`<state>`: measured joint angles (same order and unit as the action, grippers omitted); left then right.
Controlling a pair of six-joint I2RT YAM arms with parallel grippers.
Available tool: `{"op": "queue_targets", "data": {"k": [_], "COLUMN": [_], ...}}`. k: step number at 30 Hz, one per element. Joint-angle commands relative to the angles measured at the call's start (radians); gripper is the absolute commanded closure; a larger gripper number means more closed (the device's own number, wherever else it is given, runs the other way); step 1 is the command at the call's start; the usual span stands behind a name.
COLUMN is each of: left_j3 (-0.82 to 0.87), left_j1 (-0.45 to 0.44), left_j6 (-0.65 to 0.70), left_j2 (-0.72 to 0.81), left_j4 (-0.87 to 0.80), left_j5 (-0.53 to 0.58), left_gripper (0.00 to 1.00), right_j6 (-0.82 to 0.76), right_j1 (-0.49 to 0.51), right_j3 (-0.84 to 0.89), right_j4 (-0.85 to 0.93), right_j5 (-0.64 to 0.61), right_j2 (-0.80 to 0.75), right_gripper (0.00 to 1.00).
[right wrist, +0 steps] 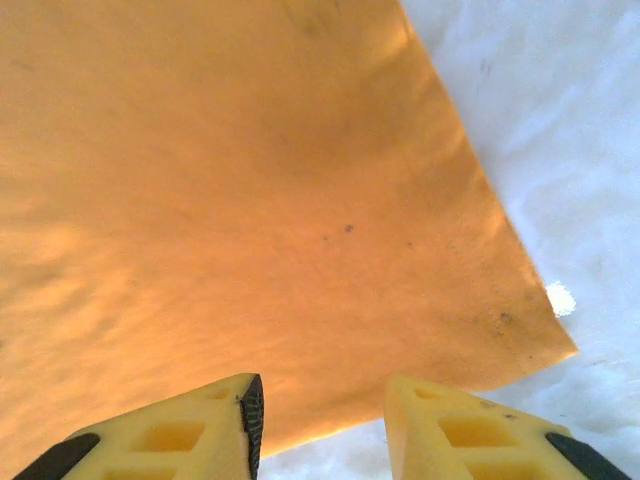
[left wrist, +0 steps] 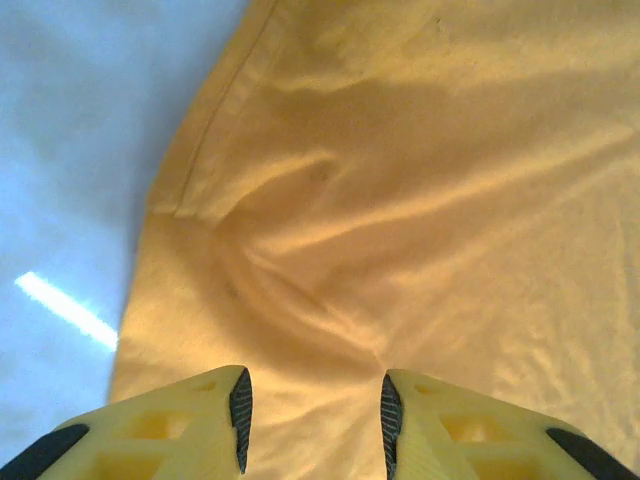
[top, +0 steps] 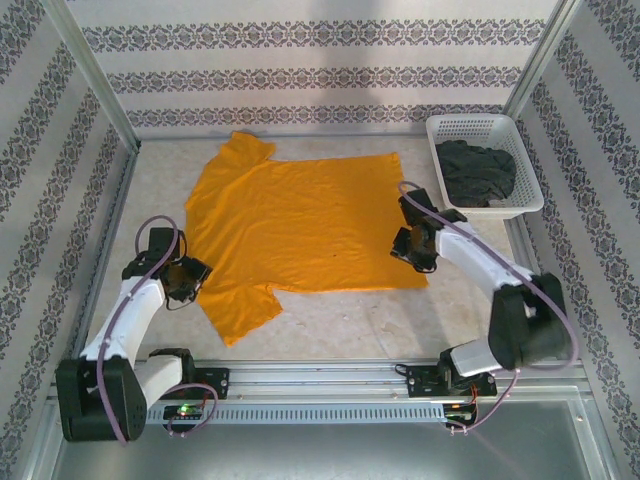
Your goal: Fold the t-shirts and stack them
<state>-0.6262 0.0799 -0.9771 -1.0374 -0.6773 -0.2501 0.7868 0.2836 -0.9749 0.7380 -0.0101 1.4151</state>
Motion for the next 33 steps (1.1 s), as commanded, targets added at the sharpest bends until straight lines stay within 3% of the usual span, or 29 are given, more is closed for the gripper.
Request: {"op": "queue_targets", "data": {"k": [1, 5, 13, 22, 25, 28, 31, 33], "left_j3": [0.007, 0.059, 0.146, 0.215, 0.217, 0.202, 0.175, 0.158], "left_j1": [-0.039, -0.133, -0.353, -0.441, -0.457, -0.465, -0.468, -0.468], "left_j6": [0.020, -0.016, -0.149, -0.255, -0.287, -0.298, -0.296, -0.291], "left_j2": [0.044, 0.119, 0.147, 0.067, 0.023, -0.008, 0.008, 0.054], "left_j4": [-0.256, -0.350, -0.348, -0.152, -0.074, -0.045, -0.109, -0.196], "left_j5": [0.026, -0.001, -0.075, -0.091, -0.076, -0.033, 0.022, 0.058], "left_gripper": [0.60, 0.61, 0.58, 0.60, 0.66, 0.78, 0.99, 1.00], "right_j6": [-0.052, -0.062, -0.020, -0.018, -0.011, 0.007, 0.050, 0.089], "right_j1": [-0.007, -0.003, -0.006, -0.037, -0.040, -0.048, -0.062, -0.081], "right_j3": [0.016, 0.030, 0.127, 0.175, 0.190, 0.218, 0.251, 0.268], "right_j4": [0.010, 0.032, 0.062, 0.048, 0.052, 0.053, 0.074, 0.100], "right_j5": [-0.029, 0.029, 0.089, 0.095, 0.090, 0.084, 0.054, 0.019], "right_j2": [-0.074, -0.122, -0.165, -0.190, -0.201, -0.224, -0.254, -0.278], "right_gripper": [0.60, 0.59, 0.58, 0.58, 0.58, 0.58, 0.59, 0.58]}}
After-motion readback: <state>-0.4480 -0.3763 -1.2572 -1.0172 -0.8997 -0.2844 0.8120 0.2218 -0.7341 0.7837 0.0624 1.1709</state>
